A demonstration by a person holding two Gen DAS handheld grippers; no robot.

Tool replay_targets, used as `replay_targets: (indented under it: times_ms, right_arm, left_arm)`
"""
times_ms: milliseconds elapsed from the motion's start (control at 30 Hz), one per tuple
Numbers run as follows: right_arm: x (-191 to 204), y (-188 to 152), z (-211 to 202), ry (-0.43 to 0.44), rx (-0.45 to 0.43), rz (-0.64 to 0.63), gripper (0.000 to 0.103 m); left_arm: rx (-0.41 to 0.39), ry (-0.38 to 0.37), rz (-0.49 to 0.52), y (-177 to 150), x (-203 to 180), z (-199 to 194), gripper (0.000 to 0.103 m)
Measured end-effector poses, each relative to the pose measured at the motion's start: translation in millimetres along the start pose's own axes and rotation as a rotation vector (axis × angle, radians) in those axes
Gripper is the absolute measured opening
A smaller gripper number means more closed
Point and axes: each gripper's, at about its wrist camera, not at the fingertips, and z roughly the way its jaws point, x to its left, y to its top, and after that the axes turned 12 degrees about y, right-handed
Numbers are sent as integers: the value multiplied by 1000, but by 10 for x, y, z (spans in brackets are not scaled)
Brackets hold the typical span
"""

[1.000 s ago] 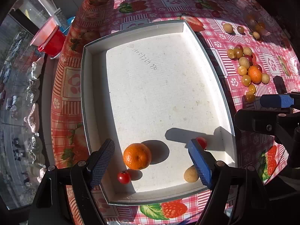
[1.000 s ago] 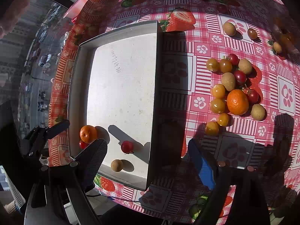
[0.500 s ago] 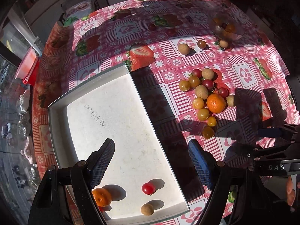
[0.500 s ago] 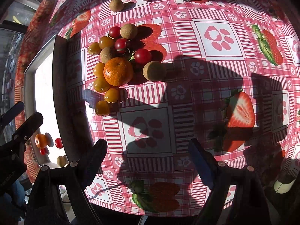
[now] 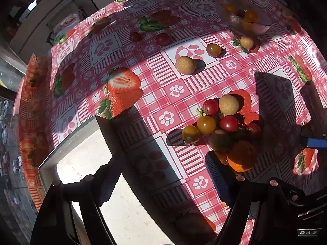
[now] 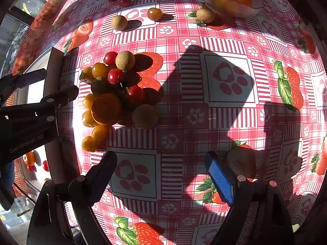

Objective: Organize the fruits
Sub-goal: 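Grasp a yellow cherry tomato with the left tool while the right tool grasps another yellow fruit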

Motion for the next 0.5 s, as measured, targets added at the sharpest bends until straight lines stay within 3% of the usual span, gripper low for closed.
replay_targets:
  times_ms: [300, 500]
  right_arm:
    - [139, 270, 171, 4, 7, -63, 89]
    - [225, 447, 246, 0, -11, -109, 83]
  left_arm:
    - [38, 1, 2, 142, -80, 210, 82]
    - [54, -8, -35, 191, -92, 287, 81]
